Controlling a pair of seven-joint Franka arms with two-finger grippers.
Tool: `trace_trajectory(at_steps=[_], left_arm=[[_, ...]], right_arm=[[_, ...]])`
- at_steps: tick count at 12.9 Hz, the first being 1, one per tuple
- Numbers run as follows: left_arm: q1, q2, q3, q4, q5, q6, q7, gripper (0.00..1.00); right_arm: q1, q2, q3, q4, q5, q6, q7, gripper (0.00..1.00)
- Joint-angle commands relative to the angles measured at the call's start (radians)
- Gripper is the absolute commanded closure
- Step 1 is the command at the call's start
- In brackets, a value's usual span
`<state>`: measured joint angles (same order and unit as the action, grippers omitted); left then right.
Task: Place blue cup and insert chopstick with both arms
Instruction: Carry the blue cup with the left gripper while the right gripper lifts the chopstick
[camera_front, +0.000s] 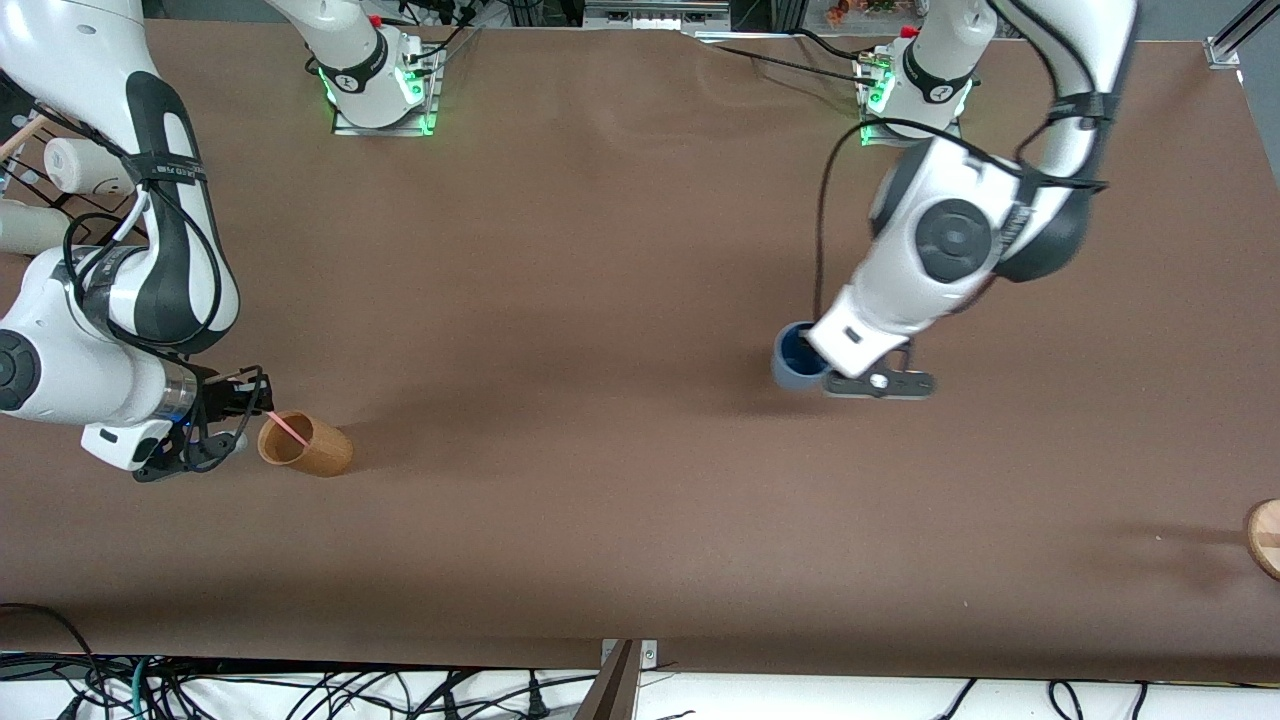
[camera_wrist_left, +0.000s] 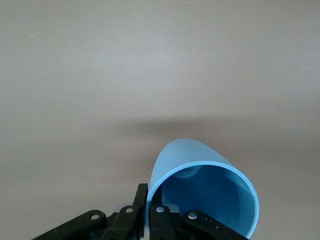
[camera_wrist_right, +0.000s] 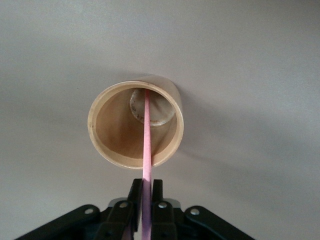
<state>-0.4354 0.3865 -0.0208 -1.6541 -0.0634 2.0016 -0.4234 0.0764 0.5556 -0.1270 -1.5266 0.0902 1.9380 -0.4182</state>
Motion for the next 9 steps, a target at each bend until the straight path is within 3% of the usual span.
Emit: trace_trajectory(at_steps=[1,6,9], left_arm=[[-0.078,0.116,-0.022,0.14,-0.032,-0.029,-0.136,1.0],[-0.238,0.317,-0.027,0.359,-0.033,-0.02,-0.238,1.0],[-0.287,0.412,-0.027,0.445,-0.033,0.0,-0.267,1.0]], right_arm=[[-0.001,0.007,-0.002,0.016,0.016,-0.001,-0.007,1.0],[-0.003,-0.003,-0.003,0.057,0.014,-0.037,-0.013,1.0],[-0.001,-0.005,-0.003,0.185,0.011,-0.216,-0.013,1.0]])
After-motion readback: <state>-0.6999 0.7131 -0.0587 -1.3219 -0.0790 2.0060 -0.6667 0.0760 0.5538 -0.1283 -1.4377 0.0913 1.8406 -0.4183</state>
